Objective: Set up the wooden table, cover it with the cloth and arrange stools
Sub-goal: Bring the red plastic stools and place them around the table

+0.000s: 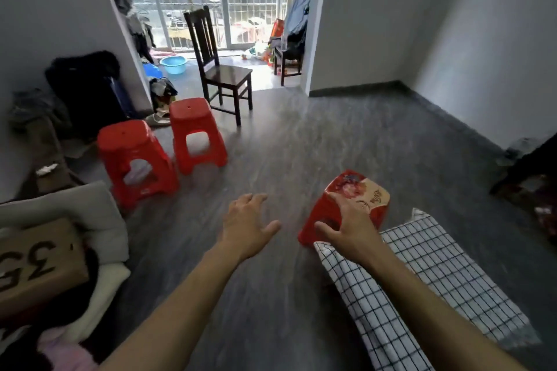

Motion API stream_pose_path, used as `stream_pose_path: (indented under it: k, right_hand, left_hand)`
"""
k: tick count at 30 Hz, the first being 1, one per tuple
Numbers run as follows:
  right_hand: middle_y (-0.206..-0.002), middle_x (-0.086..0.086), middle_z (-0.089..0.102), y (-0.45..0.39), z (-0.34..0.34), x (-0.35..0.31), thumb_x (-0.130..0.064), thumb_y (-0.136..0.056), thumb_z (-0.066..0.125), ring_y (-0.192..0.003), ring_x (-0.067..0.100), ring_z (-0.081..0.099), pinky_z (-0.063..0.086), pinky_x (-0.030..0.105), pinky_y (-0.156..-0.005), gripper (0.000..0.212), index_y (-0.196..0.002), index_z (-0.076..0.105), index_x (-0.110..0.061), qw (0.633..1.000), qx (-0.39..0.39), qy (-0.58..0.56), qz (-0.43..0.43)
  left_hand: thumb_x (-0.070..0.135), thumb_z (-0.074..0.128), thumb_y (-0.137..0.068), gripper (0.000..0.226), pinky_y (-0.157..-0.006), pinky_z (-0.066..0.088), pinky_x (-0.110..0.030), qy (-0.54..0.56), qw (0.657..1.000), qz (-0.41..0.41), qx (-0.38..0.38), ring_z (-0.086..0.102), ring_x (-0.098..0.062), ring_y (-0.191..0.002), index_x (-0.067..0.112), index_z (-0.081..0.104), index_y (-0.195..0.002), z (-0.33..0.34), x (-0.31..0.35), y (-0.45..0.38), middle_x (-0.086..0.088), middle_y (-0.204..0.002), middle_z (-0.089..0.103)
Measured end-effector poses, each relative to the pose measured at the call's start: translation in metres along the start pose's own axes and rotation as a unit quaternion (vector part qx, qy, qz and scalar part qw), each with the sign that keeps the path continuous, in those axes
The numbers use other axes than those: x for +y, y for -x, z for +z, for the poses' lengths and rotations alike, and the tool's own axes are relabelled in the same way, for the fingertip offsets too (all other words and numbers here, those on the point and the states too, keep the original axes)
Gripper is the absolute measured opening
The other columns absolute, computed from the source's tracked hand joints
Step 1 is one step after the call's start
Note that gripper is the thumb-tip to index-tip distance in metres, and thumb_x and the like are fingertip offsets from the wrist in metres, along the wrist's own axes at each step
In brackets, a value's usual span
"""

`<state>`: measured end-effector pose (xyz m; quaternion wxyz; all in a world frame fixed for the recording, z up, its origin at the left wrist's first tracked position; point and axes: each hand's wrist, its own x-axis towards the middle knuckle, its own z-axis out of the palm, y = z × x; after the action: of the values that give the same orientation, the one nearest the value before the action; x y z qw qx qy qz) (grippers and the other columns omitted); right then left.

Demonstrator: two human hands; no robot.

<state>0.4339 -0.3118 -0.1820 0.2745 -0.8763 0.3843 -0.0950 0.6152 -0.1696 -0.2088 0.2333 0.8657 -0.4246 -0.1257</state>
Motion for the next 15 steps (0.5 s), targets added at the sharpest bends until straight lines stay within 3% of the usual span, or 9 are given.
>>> stream_pose_path:
  k: [5, 15]
  right_hand:
    - [-0.144, 0.006, 0.048, -0.051, 0.037, -0.072, -0.046, -0.083, 0.073, -0.132, 0.021, 0.044, 0.036, 0.035, -0.112, 0.075, -0.147, 0.039, -0.024, 0.998, -0.02, 0.026, -0.052]
    - [-0.147, 0.006, 0.045, -0.215, 0.11, -0.134, -0.044, -0.085, 0.071, -0.134, 0.02, 0.042, 0.032, 0.03, -0.113, 0.075, -0.148, 0.038, -0.022, 0.991, -0.076, 0.006, -0.112]
  left_hand:
    - [0.059, 0.057, -0.072, 0.076, -0.109, 0.035, -0.034, 0.027, 0.998, -0.037, 0.039, 0.047, -0.025, -0.129, 0.019, 0.053, -0.137, -0.043, -0.075, -0.024, -0.005, -0.14, 0.053]
    - [0.052, 0.067, -0.081, 0.068, -0.107, 0.04, -0.038, -0.01, 0.991, -0.119, 0.057, 0.044, -0.024, -0.13, 0.024, 0.049, -0.14, -0.075, -0.175, -0.133, -0.001, -0.143, 0.049]
